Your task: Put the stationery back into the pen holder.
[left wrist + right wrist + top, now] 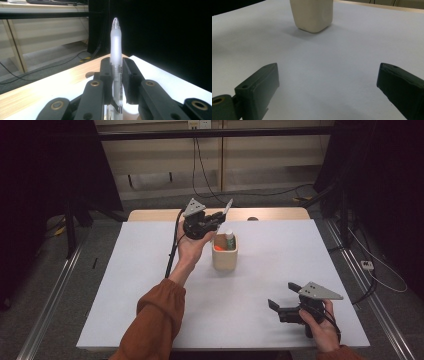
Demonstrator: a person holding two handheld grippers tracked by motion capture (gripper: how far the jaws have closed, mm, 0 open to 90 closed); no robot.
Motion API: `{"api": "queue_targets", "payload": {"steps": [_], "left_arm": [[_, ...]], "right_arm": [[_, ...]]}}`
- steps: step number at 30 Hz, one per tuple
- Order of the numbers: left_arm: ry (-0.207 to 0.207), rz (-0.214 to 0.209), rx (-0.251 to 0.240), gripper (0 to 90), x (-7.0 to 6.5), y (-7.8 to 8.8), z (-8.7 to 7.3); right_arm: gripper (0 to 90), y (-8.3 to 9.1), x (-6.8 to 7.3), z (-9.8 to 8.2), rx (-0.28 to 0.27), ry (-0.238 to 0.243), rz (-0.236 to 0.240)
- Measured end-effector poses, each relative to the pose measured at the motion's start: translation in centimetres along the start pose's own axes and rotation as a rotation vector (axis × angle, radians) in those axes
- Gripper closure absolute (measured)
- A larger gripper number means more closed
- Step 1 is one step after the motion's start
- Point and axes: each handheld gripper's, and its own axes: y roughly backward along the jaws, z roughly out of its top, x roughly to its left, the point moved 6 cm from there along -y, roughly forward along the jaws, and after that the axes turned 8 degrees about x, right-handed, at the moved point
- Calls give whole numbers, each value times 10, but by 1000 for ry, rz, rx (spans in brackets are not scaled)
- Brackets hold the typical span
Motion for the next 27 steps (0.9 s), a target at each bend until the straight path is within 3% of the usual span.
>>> {"api": "queue_targets", "payload": {"steps": [10,12,15,27], "left_arm": [[32,0,2,797,2,-17,-1],[49,-20,-4,797,-1,-20,0],[5,-12,11,797,-6,-24,-2],[-7,-4,62,796,0,-18,-17]], "right_arm": [[42,0,0,0,-2,-1,6],[42,0,0,0,-3,-1,6],[43,1,0,0,-4,0,7],[43,0,0,0,-1,4,5]]}}
